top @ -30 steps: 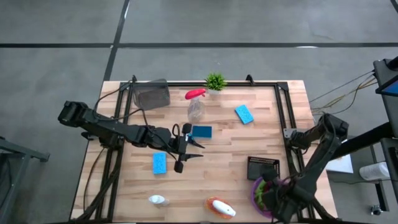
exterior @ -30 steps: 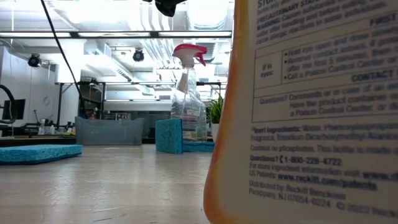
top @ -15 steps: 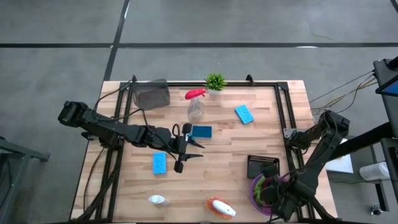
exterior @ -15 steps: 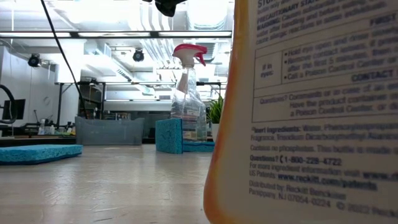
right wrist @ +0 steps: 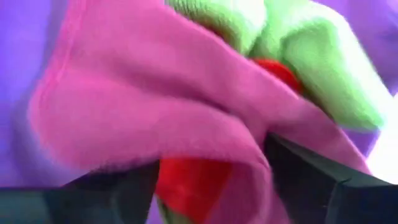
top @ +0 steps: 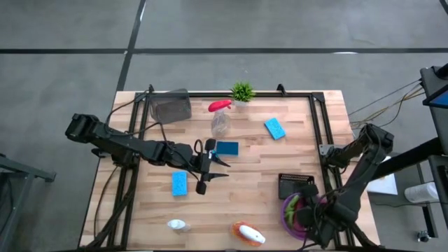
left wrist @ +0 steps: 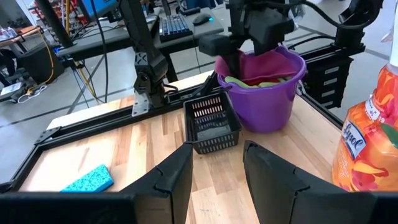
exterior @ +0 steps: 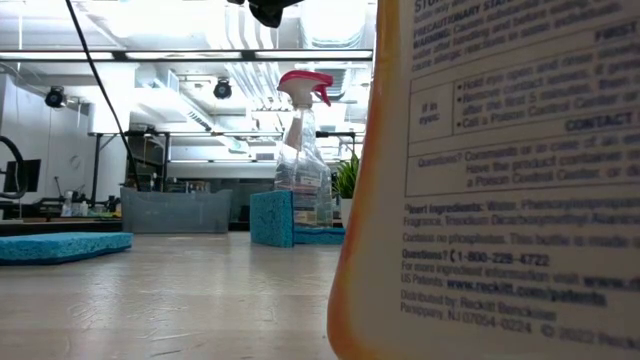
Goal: Pick & Place Kitchen Items
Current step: Put the violet towel into the purple bucket
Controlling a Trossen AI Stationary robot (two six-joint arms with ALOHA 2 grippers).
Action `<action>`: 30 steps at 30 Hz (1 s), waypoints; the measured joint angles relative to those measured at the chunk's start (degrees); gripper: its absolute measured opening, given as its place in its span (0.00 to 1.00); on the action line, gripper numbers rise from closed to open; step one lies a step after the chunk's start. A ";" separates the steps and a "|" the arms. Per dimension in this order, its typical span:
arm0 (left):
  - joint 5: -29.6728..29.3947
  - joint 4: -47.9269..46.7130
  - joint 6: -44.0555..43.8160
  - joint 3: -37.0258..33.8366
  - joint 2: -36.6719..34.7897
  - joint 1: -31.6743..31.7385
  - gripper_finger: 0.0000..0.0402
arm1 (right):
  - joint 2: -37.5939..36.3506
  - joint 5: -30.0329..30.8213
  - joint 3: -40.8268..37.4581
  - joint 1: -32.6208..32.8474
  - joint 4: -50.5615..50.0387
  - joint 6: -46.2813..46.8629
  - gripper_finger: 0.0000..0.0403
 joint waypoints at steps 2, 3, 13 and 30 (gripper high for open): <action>0.00 0.00 0.00 0.00 -0.01 0.00 0.36 | 0.00 -0.03 1.79 0.04 -2.44 1.06 0.75; 0.00 0.00 0.00 0.00 -0.01 0.00 0.36 | 0.00 -0.03 2.79 0.06 -3.46 1.41 0.76; 0.00 -0.47 -0.02 0.00 -0.01 -0.02 0.36 | -0.02 2.84 12.49 0.95 -10.65 1.99 0.76; 0.00 -0.52 -0.04 0.00 -0.01 -0.02 0.36 | 1.73 9.74 9.77 1.49 -10.96 -2.35 0.06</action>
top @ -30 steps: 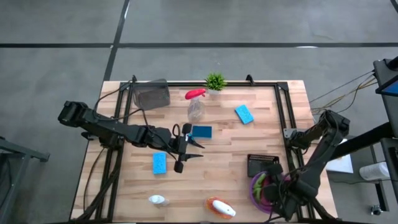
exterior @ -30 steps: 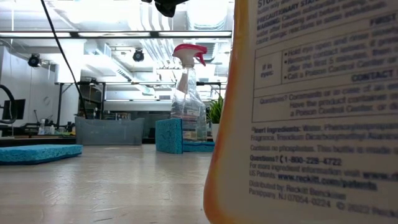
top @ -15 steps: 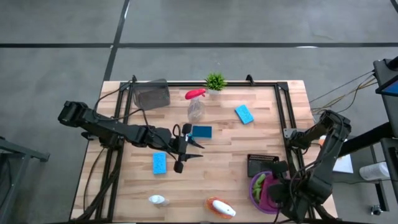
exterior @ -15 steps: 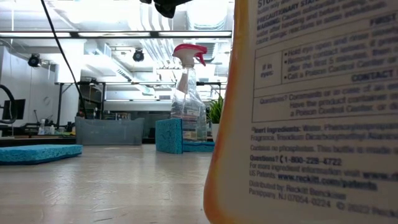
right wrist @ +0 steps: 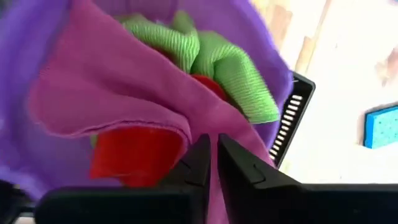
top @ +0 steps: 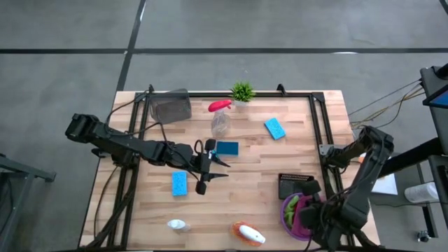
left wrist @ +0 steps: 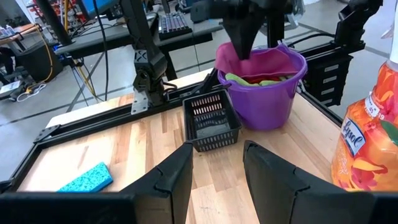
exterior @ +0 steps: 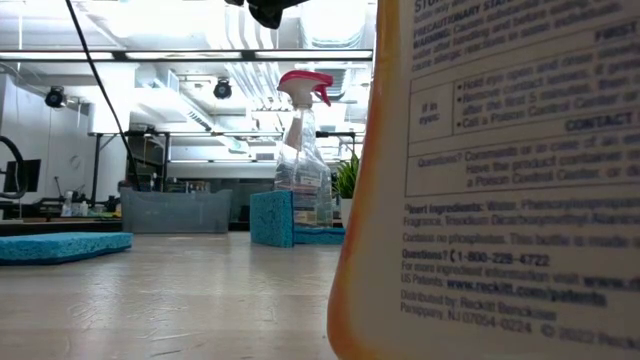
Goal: Pick & Place Kitchen Items
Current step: Put the violet towel into the purple bucket, then put the transparent spray bottle into the gray bin
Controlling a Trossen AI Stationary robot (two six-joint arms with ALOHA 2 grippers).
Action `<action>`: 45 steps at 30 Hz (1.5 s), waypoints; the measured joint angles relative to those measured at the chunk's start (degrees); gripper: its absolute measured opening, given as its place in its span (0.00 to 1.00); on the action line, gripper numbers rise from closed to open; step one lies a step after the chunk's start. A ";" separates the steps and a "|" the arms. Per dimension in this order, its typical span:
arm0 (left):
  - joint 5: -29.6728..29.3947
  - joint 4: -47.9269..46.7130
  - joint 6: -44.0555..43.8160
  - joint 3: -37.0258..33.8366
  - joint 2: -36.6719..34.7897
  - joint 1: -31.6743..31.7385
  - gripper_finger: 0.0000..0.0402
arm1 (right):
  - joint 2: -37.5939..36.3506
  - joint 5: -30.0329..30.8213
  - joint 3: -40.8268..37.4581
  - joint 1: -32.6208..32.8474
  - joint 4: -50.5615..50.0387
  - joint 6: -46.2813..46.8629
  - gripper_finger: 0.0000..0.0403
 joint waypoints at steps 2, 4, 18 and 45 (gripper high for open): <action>0.00 0.02 0.01 0.00 0.00 0.00 0.36 | 0.28 -0.38 -1.89 -0.01 1.60 -0.83 0.05; 0.00 0.02 0.00 0.00 0.00 0.00 0.36 | 0.33 -1.38 -3.89 -0.02 4.51 -1.98 0.05; 0.00 0.13 0.00 0.00 0.00 0.00 0.36 | 0.16 -6.34 -16.95 -1.26 25.66 -7.93 0.04; 0.00 -0.18 0.00 0.00 0.00 0.00 0.36 | -6.80 -1.43 -11.14 -2.35 24.13 -5.98 0.06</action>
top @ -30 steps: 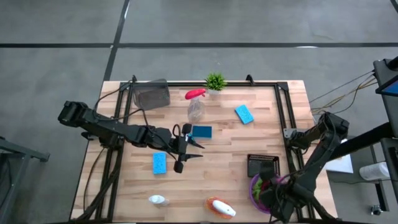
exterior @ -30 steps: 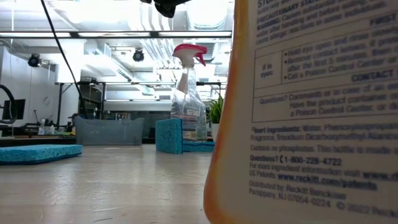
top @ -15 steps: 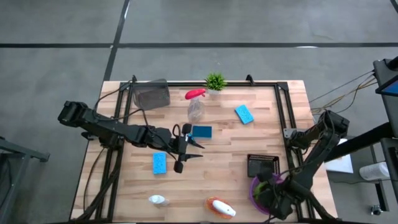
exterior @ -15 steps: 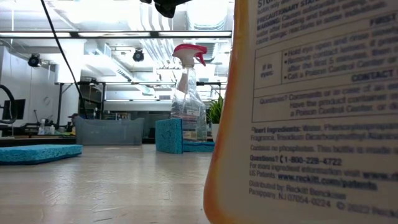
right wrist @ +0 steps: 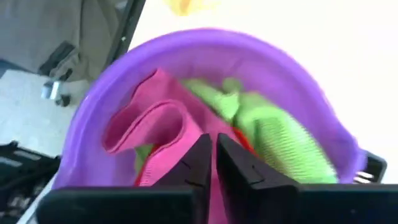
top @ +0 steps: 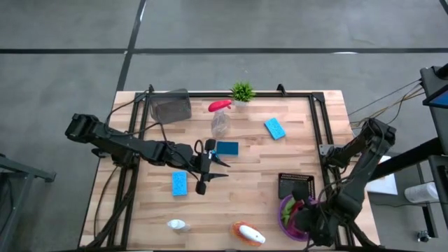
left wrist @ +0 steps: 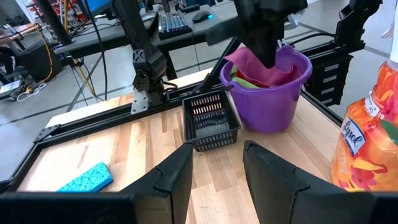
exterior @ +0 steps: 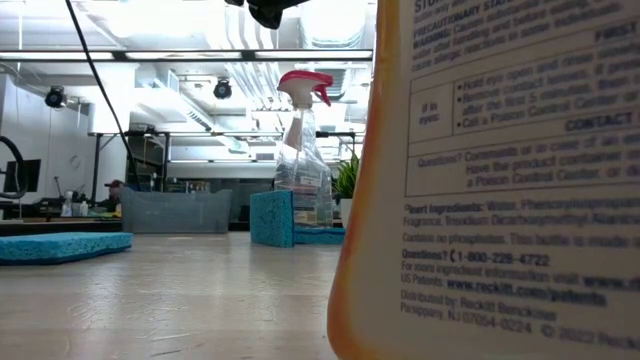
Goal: Pick & Place Kitchen Items
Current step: Put the transparent spray bottle into the gray bin
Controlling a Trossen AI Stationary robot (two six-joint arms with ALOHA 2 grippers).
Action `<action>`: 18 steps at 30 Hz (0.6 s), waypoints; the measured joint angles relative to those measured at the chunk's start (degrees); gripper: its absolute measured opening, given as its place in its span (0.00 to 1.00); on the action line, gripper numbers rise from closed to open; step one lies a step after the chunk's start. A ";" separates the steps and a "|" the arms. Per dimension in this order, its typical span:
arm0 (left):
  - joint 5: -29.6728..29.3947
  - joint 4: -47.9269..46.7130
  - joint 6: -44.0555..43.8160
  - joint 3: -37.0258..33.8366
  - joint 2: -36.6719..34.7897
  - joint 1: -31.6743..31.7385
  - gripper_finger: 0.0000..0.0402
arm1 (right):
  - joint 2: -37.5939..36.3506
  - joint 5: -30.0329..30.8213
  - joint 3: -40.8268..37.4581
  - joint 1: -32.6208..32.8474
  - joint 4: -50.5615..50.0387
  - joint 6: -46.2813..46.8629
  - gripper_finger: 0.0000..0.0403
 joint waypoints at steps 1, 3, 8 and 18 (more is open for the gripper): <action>0.00 -0.12 0.00 0.00 0.00 0.00 0.36 | -0.10 0.77 0.67 0.02 -0.51 0.02 0.08; 0.00 -0.23 0.00 0.00 0.00 0.00 0.36 | -0.38 3.11 1.98 0.09 -1.86 0.04 0.12; 0.00 -0.36 -0.03 0.00 0.00 0.00 0.36 | -0.49 8.95 3.42 0.45 -2.89 -1.49 0.30; 0.02 -5.64 -4.57 0.00 0.00 -0.02 0.36 | -3.88 31.37 1.08 4.30 16.45 -24.31 0.61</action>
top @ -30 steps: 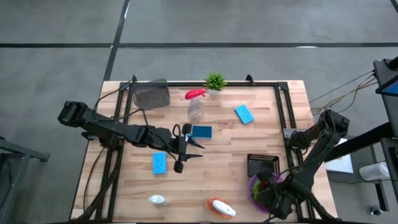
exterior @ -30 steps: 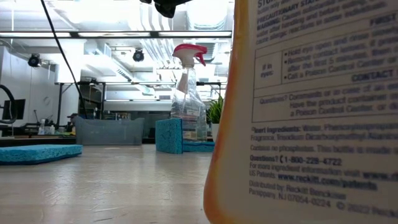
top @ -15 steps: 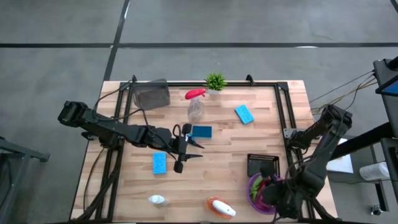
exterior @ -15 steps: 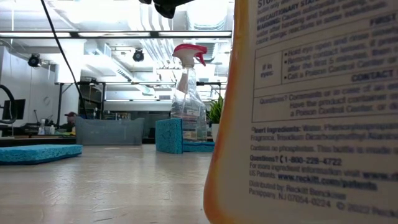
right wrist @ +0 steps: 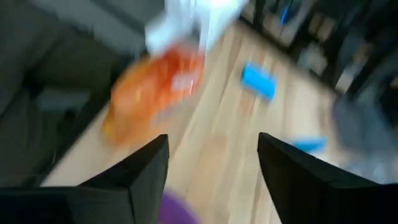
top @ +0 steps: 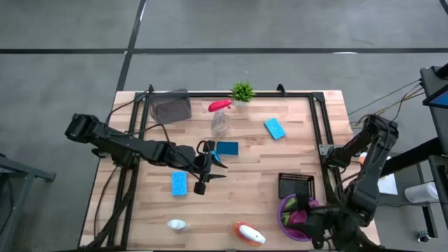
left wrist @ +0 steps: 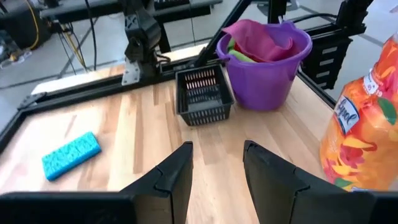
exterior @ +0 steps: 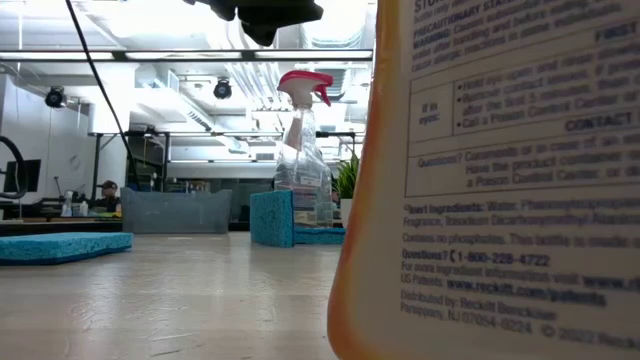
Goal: Pick & Place Kitchen Items
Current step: Put the transparent spray bottle into the gray bin
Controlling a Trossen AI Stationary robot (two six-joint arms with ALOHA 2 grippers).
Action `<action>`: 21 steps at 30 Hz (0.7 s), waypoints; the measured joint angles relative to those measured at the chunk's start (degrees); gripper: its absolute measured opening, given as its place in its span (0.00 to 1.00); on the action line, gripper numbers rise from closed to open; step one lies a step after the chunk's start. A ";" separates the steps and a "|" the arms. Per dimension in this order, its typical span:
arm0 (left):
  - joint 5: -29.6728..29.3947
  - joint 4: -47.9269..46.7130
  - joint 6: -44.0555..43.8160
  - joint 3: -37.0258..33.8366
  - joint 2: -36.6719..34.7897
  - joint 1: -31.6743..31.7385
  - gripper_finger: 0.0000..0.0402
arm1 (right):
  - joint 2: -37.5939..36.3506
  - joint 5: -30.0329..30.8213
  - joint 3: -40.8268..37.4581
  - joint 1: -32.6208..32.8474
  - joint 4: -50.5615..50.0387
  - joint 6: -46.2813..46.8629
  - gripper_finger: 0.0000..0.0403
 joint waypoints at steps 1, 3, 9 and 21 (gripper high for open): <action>0.00 -0.07 -0.38 0.00 0.00 0.00 0.36 | -0.96 0.58 -1.22 0.16 4.62 -4.01 0.62; -0.24 0.07 -0.84 0.00 0.00 0.00 0.36 | -2.83 0.56 -4.82 0.09 16.08 -12.73 0.64; -4.21 7.19 -1.24 -1.06 0.00 -0.23 0.36 | -10.26 -15.57 -23.98 -4.73 57.90 -35.79 0.66; -11.19 18.64 -5.15 -16.16 -4.65 -1.41 0.36 | -33.37 -20.41 -45.03 -13.48 67.43 -36.81 0.66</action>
